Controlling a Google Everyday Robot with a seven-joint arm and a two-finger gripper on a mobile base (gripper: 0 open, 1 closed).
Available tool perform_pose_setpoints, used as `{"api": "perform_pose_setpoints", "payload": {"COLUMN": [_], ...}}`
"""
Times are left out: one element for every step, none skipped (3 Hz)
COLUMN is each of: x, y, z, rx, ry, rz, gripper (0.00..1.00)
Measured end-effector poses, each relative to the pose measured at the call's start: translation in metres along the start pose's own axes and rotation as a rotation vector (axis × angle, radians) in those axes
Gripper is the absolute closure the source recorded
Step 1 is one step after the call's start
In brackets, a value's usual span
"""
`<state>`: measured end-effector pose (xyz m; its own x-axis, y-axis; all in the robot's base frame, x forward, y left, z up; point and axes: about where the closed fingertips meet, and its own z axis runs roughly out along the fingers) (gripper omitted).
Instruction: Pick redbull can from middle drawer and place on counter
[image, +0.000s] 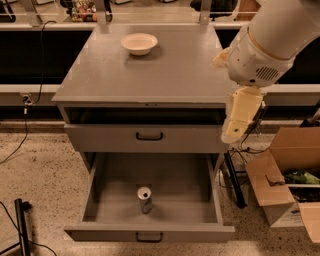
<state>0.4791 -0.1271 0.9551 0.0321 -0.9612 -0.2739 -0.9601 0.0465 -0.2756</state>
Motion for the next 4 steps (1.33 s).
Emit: {"api": "perform_pose_setpoints", "payload": {"x": [0.004,0.002,-0.011,-0.012], "y": [-0.007,-0.003,-0.019,-0.022], "z": [0.018,0.076,0.121,0.127], "rx": [-0.008,-0.053,-0.042,-0.035], "ry": [-0.026,-0.140,-0.248,-0.259], "rz": [0.039,0.075,0.041,0.032], "gripper": [0.00,0.00,0.00,0.00]}}
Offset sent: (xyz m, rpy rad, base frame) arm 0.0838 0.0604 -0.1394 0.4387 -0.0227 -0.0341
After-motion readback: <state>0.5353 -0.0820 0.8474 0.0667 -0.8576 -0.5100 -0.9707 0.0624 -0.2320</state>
